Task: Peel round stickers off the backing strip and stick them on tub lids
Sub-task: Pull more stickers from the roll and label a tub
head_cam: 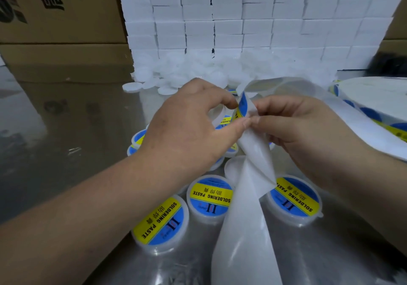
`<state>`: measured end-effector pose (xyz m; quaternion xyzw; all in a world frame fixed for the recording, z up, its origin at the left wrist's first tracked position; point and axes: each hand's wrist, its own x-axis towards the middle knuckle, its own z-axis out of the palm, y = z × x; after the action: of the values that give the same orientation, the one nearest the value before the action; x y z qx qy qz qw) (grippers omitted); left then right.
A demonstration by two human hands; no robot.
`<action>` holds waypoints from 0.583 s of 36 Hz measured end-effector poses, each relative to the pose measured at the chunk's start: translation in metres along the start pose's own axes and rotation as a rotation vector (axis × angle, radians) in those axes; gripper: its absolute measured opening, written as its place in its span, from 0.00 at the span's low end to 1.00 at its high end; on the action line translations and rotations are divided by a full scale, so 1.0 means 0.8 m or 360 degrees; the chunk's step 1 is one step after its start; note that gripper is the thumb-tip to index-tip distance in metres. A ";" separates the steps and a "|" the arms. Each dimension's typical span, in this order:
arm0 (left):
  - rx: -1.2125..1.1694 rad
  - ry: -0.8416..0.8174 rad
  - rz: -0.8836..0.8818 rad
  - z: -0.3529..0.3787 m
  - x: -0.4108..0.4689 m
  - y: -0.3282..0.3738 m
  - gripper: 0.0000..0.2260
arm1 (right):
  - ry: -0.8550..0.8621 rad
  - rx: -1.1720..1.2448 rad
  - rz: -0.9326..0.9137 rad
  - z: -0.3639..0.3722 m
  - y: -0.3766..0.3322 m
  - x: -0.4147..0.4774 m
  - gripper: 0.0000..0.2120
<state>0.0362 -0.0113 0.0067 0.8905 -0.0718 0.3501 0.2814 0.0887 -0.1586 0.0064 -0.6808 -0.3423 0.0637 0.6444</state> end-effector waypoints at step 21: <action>-0.0230 0.0426 -0.0406 -0.006 0.013 -0.018 0.09 | 0.0486 -0.0484 -0.0121 0.003 -0.006 -0.005 0.21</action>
<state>0.0454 0.0044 0.0099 0.8155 0.0546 0.4207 0.3938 0.0823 -0.1595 0.0091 -0.7585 -0.2718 -0.1169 0.5806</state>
